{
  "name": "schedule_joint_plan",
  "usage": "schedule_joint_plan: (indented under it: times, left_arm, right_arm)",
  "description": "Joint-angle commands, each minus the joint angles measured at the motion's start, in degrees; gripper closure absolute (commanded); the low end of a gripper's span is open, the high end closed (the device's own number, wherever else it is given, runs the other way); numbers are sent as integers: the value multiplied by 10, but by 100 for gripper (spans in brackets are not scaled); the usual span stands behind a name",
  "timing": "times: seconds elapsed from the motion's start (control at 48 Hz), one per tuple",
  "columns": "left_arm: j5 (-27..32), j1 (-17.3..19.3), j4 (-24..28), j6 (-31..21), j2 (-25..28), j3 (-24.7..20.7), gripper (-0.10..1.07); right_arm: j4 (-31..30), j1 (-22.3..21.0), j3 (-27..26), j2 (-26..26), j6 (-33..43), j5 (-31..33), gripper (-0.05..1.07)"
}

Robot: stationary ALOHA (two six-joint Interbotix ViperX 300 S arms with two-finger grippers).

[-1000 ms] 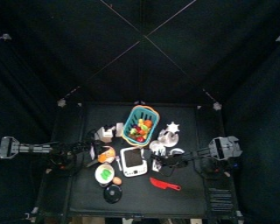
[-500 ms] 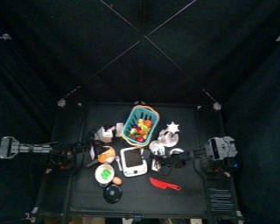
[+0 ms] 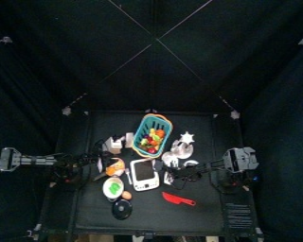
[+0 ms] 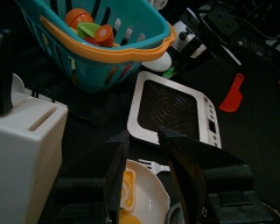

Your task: Grab final corn shuck on table

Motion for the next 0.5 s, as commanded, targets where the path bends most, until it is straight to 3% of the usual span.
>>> schedule_joint_plan:
  times: [0.0, 0.479]
  left_arm:
    - [-3, 0, 1, 0, 1, -7, 23]
    - [-3, -2, 1, 0, 1, -7, 23]
  right_arm:
    - [2, 11, -18, -34, 1, -2, 56]
    - [4, 19, -28, -46, -2, -4, 56]
